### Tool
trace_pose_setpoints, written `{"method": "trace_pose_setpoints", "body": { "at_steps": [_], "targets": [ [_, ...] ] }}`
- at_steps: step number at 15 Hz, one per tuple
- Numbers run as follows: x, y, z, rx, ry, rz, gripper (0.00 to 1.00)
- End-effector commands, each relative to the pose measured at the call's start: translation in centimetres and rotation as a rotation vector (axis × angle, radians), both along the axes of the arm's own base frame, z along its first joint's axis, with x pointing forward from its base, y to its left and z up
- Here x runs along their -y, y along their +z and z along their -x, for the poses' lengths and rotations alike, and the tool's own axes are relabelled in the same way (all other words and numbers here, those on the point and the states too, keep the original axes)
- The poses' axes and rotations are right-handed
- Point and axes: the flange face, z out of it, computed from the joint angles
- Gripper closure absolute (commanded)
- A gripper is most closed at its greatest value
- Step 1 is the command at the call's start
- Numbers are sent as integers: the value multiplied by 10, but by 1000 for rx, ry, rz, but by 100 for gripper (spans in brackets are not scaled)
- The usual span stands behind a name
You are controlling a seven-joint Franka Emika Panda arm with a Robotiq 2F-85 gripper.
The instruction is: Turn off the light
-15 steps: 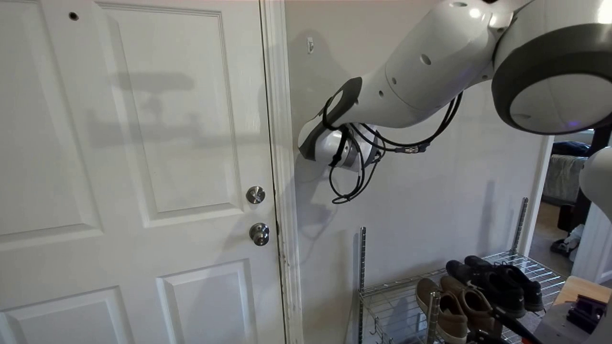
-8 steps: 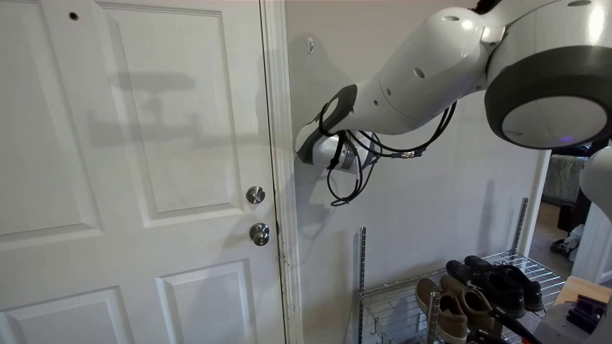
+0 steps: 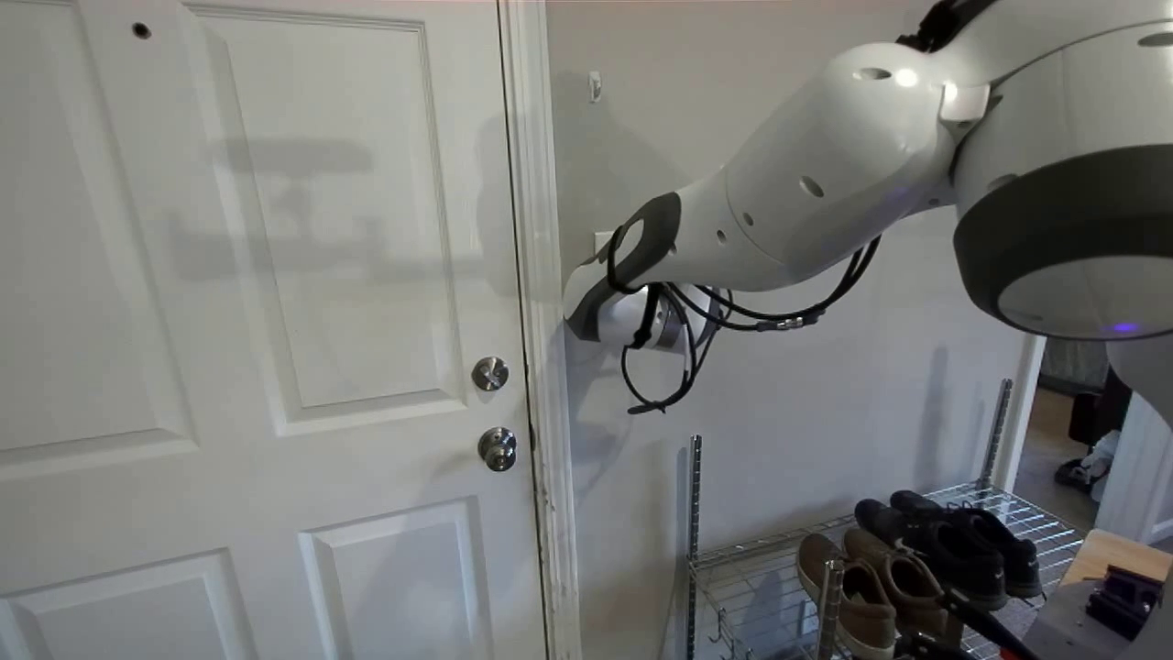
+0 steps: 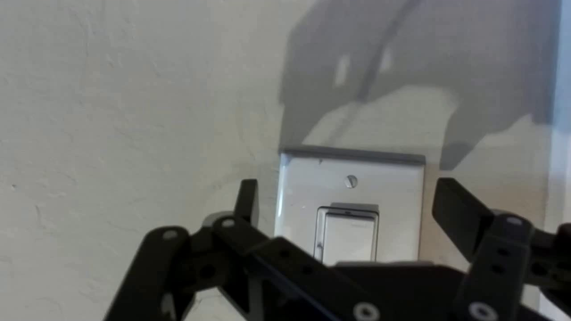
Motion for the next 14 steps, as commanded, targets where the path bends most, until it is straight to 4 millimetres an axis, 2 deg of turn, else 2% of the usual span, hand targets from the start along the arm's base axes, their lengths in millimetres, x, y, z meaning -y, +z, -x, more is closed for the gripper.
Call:
{"method": "trace_pose_setpoints", "body": {
  "at_steps": [1,5,14],
  "targets": [
    [1,-5,37,58,-71,-22,0],
    [2,-10,52,67,-90,-25,0],
    [11,22,33,86,-75,-16,0]
  ]
}}
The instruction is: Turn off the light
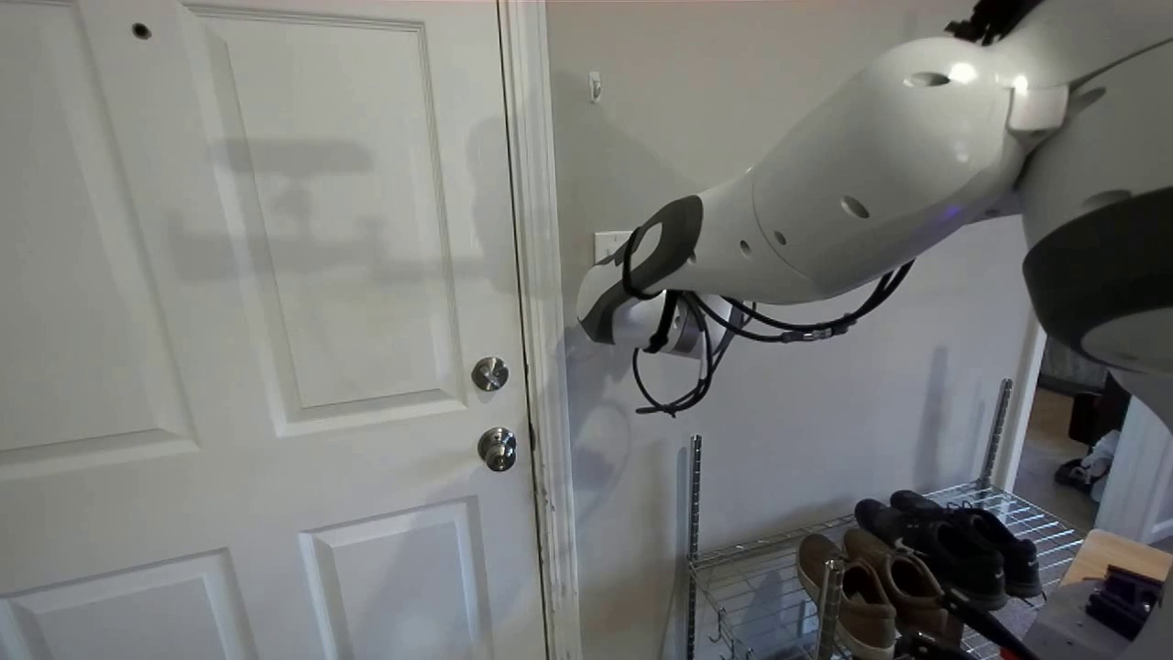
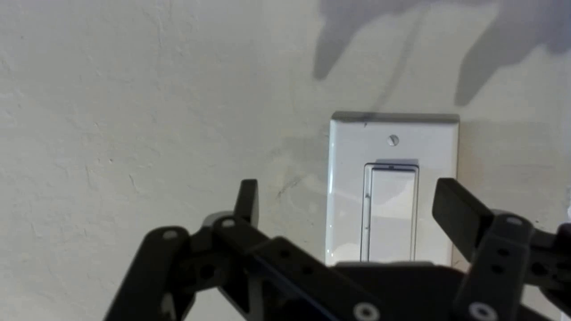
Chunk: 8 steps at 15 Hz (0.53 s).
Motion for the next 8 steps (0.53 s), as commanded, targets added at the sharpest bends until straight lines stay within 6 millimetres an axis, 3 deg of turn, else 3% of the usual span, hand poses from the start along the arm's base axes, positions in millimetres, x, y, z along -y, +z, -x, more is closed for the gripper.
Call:
{"method": "trace_pose_setpoints", "body": {
  "at_steps": [1,8],
  "targets": [
    [7,12,-7,-4,3,4,0],
    [12,16,-23,-32,14,-11,0]
  ]
}}
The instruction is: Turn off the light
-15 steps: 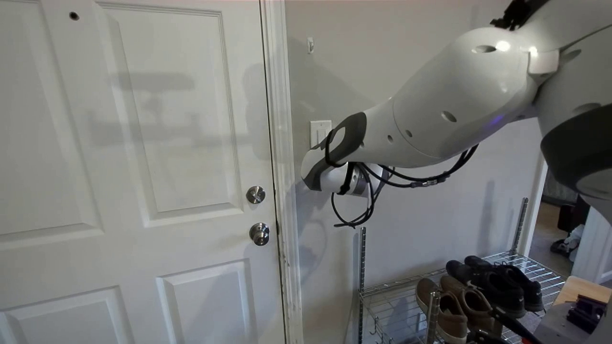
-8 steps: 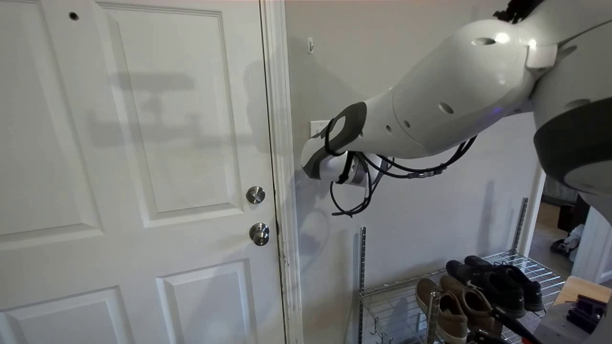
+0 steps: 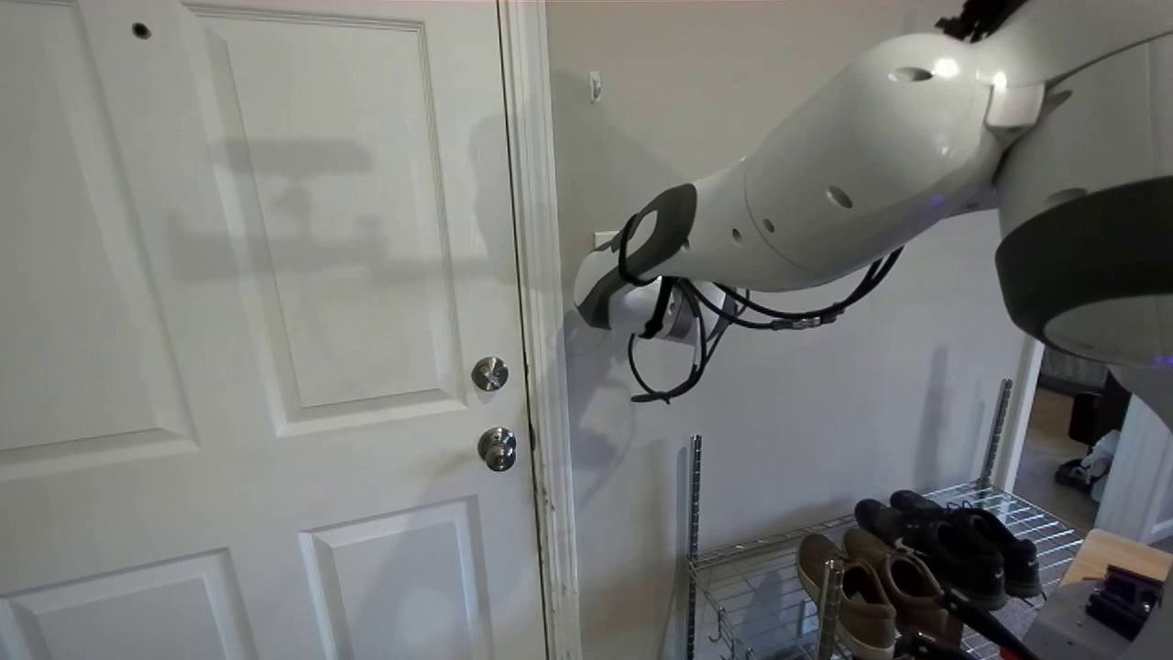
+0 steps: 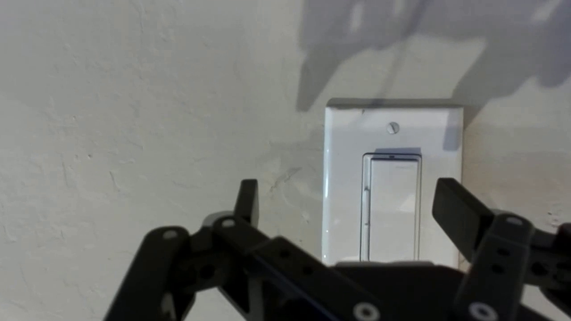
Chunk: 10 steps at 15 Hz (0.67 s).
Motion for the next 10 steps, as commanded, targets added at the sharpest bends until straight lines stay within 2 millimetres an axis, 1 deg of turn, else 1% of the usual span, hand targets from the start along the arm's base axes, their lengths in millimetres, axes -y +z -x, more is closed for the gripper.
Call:
{"method": "trace_pose_setpoints", "body": {
  "at_steps": [1,6,10],
  "targets": [
    [9,7,-9,-20,1,6,0],
    [21,10,-22,-47,-1,-1,0],
    [29,11,-39,-84,13,-10,0]
  ]
}}
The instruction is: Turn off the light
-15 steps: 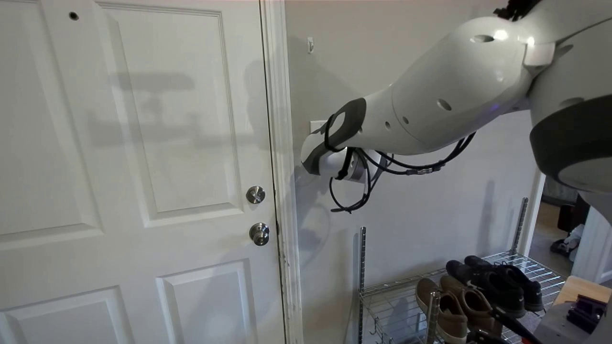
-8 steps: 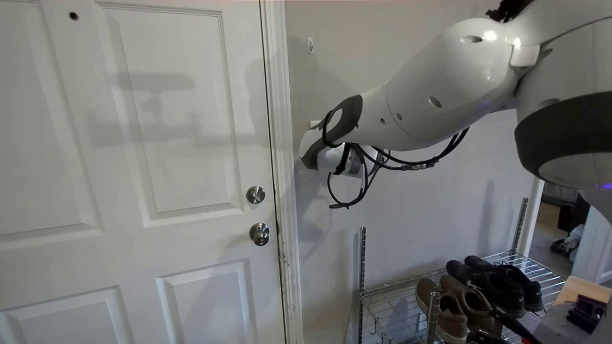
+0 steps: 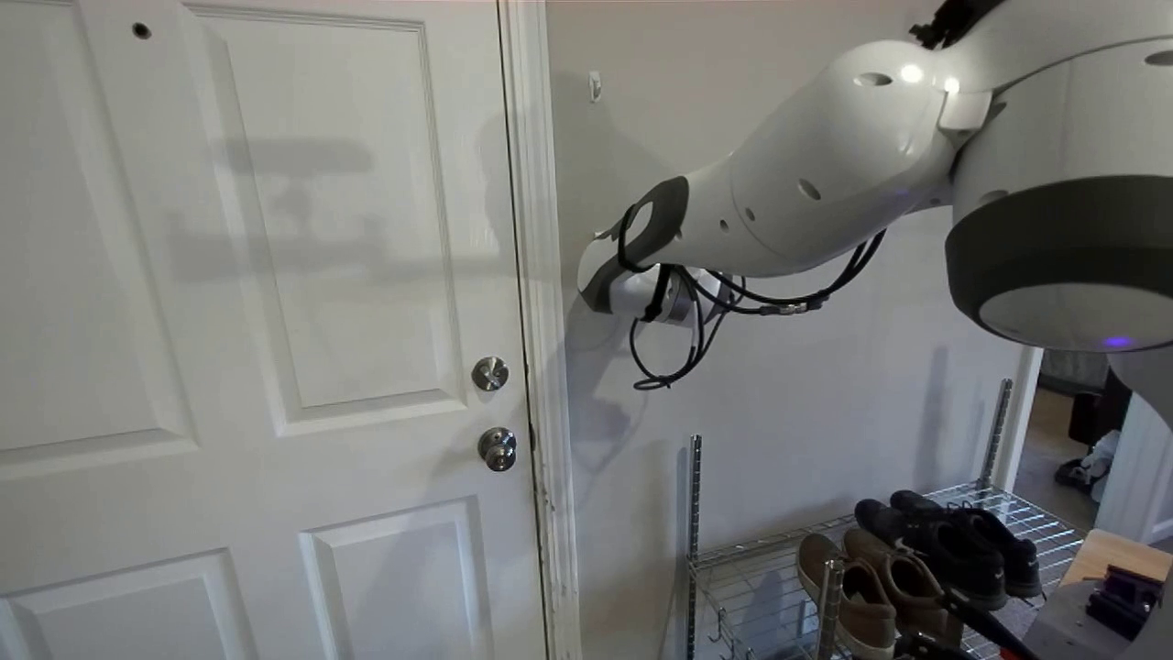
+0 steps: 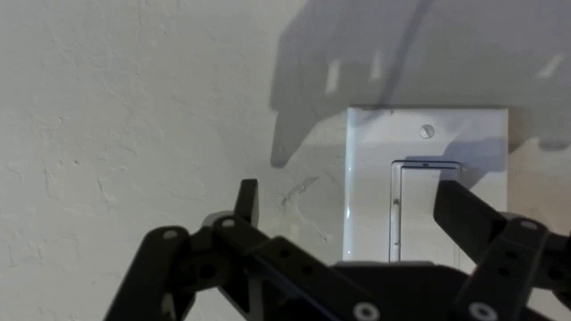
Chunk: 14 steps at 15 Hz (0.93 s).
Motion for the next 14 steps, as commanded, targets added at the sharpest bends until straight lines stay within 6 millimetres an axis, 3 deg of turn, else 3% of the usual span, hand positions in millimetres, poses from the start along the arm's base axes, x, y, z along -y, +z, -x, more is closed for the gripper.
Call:
{"method": "trace_pose_setpoints", "body": {
  "at_steps": [1,10,14],
  "targets": [
    [10,6,-17,-37,11,4,0],
    [15,8,-20,-60,10,1,0],
    [-3,8,-10,-58,43,-5,0]
  ]
}}
